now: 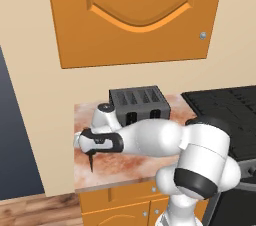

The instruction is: Take the fork and place it on the left side of the plate. Then take the spoon and place it on the right side of the plate. Make sure they're directly next to the plate.

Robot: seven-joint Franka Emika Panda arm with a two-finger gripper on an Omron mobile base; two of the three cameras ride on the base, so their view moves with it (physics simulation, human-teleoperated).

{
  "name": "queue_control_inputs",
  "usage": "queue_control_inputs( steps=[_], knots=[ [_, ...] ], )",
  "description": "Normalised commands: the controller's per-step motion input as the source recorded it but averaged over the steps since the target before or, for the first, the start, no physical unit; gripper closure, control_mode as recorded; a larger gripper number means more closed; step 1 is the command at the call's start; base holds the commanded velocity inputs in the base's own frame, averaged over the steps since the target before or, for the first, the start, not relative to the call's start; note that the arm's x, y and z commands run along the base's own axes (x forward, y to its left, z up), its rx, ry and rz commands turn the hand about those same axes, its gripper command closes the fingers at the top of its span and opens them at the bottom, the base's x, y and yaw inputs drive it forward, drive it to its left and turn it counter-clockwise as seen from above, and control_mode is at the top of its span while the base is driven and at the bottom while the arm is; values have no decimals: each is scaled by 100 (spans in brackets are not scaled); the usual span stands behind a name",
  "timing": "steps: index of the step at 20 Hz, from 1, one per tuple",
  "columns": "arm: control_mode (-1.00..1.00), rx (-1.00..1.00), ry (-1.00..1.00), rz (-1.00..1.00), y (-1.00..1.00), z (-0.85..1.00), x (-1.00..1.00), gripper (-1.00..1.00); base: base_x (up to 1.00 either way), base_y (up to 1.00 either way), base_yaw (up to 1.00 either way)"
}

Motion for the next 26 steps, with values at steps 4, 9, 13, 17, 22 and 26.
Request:
queue_control_inputs(
  steps=[4,9,13,17,22,26],
  knots=[
    [-100,-2,0,0,0,-42,0,-100,0,0,0],
    [-100,-2,0,0,2,-24,4,-100,0,0,0],
    [-100,0,0,0,3,-10,1,-100,0,0,0],
    [-100,0,0,0,0,-1,0,-100,0,0,0],
    [-100,0,0,0,3,-4,2,-100,0,0,0],
    [-100,-2,0,0,5,-6,9,-100,0,0,0]
  ],
)
